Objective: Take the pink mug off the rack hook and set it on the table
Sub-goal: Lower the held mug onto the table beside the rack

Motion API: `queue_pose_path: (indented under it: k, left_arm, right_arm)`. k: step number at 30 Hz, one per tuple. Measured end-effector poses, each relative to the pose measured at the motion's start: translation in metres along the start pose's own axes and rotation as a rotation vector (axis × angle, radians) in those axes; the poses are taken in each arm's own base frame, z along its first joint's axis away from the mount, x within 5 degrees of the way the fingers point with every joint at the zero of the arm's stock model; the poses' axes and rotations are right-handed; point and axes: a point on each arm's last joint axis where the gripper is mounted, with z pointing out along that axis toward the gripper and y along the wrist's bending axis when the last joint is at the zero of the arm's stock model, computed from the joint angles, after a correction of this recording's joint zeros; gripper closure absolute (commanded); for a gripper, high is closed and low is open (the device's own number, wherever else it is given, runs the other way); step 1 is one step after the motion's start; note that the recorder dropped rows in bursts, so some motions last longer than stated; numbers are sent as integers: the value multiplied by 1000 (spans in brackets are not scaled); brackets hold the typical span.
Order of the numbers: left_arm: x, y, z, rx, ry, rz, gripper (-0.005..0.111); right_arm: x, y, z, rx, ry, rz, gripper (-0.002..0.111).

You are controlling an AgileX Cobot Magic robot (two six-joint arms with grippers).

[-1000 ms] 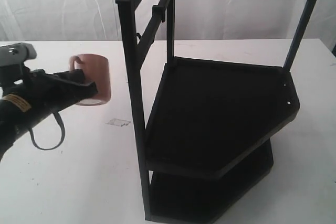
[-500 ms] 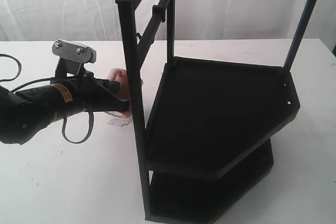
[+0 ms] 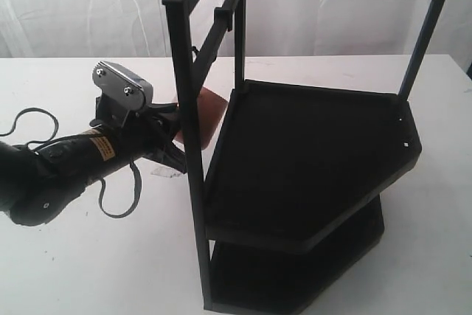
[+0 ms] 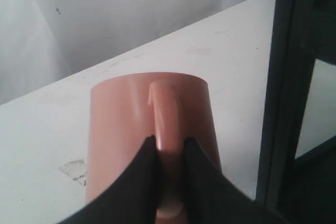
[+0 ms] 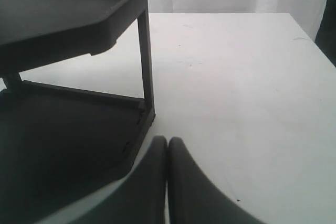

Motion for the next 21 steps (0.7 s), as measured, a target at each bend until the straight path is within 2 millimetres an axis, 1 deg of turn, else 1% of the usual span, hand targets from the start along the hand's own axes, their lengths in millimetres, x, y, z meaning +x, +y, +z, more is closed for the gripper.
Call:
queue_pose_path:
  k: [5, 13, 15, 17, 18, 21]
  left_arm:
    - [13, -5, 3, 43, 49, 18, 107]
    - [14, -5, 2, 43, 50, -90, 107]
    - [17, -4, -2, 19, 50, -106, 107]
    - [27, 0, -9, -25, 42, -129, 107]
    - [35, 5, -15, -47, 33, -143, 107]
    - [43, 9, -27, -60, 31, -153, 107]
  right_arm:
    - [0, 0, 0, 0, 0, 0, 108]
    - [0, 0, 0, 0, 0, 0, 108]
    - [0, 0, 0, 0, 0, 0, 108]
    - [0, 0, 0, 0, 0, 0, 108]
    - [0, 0, 0, 0, 0, 0, 108]
    - [0, 0, 0, 0, 0, 0, 108]
